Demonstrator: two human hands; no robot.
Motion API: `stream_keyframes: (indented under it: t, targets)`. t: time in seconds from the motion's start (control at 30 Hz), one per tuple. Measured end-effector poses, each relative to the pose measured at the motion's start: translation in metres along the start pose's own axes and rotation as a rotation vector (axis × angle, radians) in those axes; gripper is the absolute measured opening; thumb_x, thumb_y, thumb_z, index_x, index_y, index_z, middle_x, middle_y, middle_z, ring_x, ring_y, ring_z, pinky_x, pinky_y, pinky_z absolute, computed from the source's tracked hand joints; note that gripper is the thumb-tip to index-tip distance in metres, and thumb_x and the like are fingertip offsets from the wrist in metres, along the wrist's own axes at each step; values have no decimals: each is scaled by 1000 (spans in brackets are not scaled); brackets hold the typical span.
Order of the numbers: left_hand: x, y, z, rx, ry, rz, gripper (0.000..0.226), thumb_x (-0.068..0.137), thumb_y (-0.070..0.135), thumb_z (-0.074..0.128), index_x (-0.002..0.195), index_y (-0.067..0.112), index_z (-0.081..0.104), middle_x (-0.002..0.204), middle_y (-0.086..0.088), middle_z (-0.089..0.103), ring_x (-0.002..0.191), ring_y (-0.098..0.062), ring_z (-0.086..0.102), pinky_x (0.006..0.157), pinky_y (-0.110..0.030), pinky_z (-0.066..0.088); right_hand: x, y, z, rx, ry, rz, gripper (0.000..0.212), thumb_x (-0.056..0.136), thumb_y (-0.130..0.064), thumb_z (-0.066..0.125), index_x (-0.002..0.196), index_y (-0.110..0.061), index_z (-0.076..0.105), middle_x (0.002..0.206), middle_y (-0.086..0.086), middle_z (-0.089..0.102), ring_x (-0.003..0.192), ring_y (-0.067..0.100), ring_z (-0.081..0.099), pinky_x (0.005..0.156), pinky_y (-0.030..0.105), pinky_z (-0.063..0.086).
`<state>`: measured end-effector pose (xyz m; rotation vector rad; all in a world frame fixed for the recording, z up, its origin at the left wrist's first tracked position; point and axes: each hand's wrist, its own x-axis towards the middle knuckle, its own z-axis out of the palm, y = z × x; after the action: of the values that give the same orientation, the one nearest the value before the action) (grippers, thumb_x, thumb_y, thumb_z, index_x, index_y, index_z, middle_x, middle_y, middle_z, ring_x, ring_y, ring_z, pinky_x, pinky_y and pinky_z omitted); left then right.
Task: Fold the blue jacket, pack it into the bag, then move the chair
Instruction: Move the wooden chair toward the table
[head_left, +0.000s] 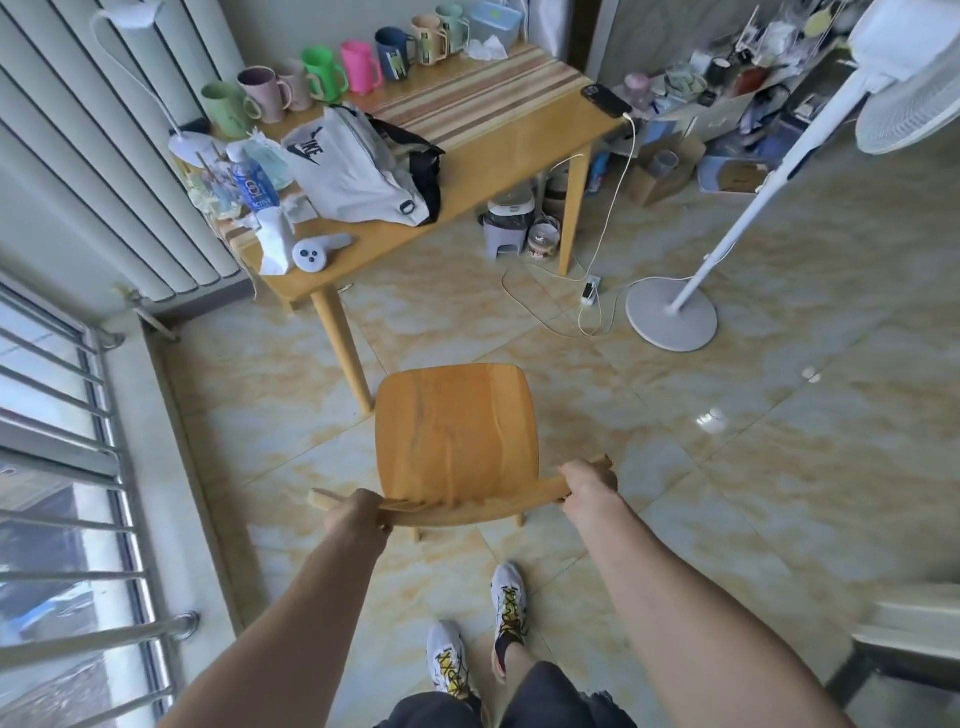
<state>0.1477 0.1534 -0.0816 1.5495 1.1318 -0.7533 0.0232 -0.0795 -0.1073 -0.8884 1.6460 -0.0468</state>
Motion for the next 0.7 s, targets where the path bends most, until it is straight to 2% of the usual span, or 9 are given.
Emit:
stream_keyframes:
  t: [0.03,0.1,0.2,0.27,0.33,0.43,0.5,0.6,0.7]
  targets:
    - [-1,2,2,-47,-39,-65,25,95,-4,52,119,-3,46,96,-17,55,75,-26,58,84,-38,53,10,-1,0,-20,-59,6,46,92,-2,56,136,-3,47,141,20,53,120,41,58,96,49,54]
    - [-4,6,5,-75,-62,-140,18,95,-5,50,111,0,44,83,-14,51,65,-25,53,86,-39,54,21,-5,-1,-56,-121,25,52,91,0,55,142,-3,44,148,20,47,130,43,52,95,50,54]
    - [-7,11,10,-69,-64,-206,18,92,-8,50,108,-1,47,82,-14,49,67,-28,54,97,-45,56,13,-15,-9,29,-149,106,38,80,16,54,115,0,52,132,28,50,112,51,57,74,65,57]
    - [-10,15,8,-59,-88,-226,21,90,-10,51,109,-3,51,92,-16,54,79,-30,60,99,-48,55,0,-24,-14,43,-200,145,34,81,20,44,111,7,51,121,33,53,97,47,60,65,60,55]
    - [-12,21,7,-61,-107,-228,22,88,-12,53,109,-5,55,103,-19,57,96,-33,63,100,-50,54,-9,-35,-20,18,-262,136,30,85,20,39,109,8,51,112,32,55,88,44,58,70,59,51]
    - [-17,44,15,-89,-112,-183,18,85,-16,49,98,-5,53,100,-21,57,89,-39,62,97,-57,54,-15,-64,-15,69,-353,161,22,85,20,42,98,7,54,117,31,53,94,46,56,89,66,49]
    - [-24,65,27,-85,-103,-143,23,85,-17,44,103,-3,51,105,-23,55,94,-42,61,91,-64,53,-18,-89,-5,67,-359,169,20,85,19,42,92,4,53,114,28,52,105,48,53,98,70,45]
    - [-34,102,49,-80,-82,-78,20,85,-16,44,100,-4,50,113,-26,51,105,-47,56,94,-71,49,-14,-132,16,69,-357,146,26,82,20,42,98,1,51,124,28,48,124,51,46,100,74,41]
    - [-37,140,66,-55,-75,-73,26,88,-12,47,114,-7,48,121,-25,50,107,-45,55,101,-67,47,-11,-171,37,42,-341,138,37,79,19,42,110,1,51,139,31,44,130,53,43,102,75,39]
